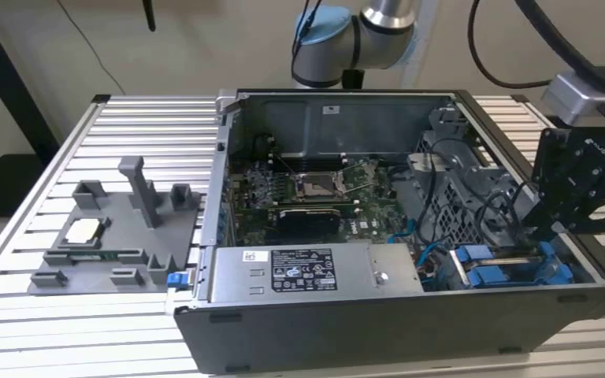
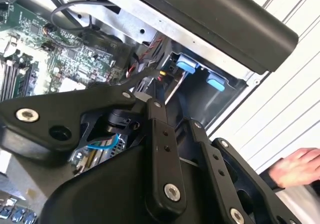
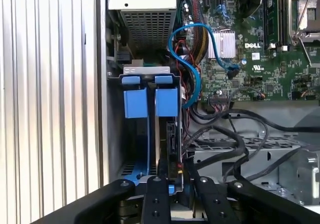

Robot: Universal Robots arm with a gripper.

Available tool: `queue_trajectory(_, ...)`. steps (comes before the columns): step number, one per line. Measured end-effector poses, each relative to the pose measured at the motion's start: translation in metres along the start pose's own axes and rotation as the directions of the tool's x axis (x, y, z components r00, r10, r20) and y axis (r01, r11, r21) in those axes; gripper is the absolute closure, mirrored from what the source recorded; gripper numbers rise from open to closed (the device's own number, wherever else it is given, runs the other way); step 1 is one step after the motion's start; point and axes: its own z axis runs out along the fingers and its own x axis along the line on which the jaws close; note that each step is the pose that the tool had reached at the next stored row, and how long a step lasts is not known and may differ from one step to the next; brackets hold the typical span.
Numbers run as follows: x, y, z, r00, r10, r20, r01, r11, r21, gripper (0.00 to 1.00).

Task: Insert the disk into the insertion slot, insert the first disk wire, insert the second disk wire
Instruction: 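Insert the first disk wire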

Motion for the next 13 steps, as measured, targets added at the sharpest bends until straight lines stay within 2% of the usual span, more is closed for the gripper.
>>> queue_trajectory(9,-0.0008,0.0019,-0.0242,1.0000,0.000,0.0000,0.000,1.0000,0.0000,0.73)
queue_trajectory(13,-0.0014,0.0024,-0.0299,1.0000,0.000,-0.0014,0.000,1.0000,0.0001,0.73)
